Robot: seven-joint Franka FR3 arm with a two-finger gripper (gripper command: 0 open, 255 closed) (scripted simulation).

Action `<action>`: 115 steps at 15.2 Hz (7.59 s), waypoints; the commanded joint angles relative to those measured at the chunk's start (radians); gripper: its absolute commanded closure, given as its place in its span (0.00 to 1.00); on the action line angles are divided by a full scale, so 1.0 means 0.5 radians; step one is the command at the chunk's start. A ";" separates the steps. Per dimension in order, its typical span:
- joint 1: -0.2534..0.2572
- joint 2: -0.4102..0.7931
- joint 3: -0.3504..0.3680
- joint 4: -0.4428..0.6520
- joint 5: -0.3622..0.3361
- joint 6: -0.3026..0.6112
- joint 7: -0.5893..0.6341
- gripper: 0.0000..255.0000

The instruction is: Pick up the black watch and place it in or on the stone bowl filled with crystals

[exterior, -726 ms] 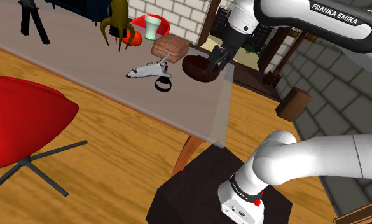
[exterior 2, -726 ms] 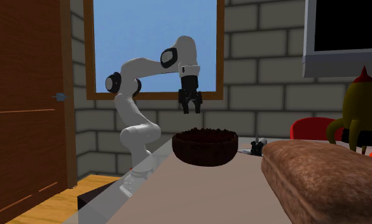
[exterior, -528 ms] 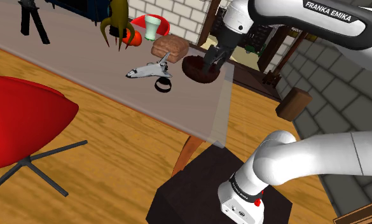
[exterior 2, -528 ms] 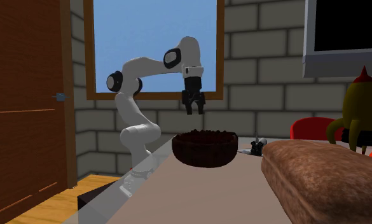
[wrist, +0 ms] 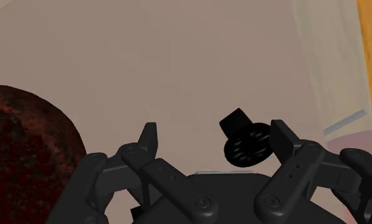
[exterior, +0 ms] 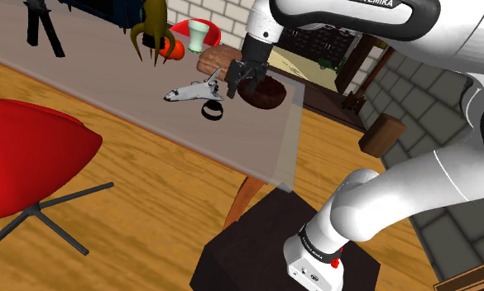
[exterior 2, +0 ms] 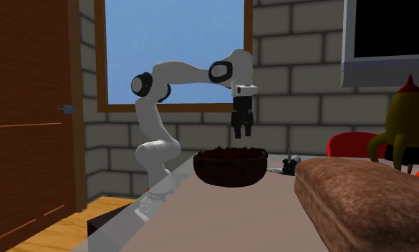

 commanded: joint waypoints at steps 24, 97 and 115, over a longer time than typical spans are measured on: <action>0.050 0.378 0.095 0.034 0.061 0.234 0.116 1.00; -0.418 0.729 -0.536 1.017 -0.066 -0.425 -0.934 1.00; -0.420 0.751 -0.538 1.092 -0.062 -0.479 -0.938 0.00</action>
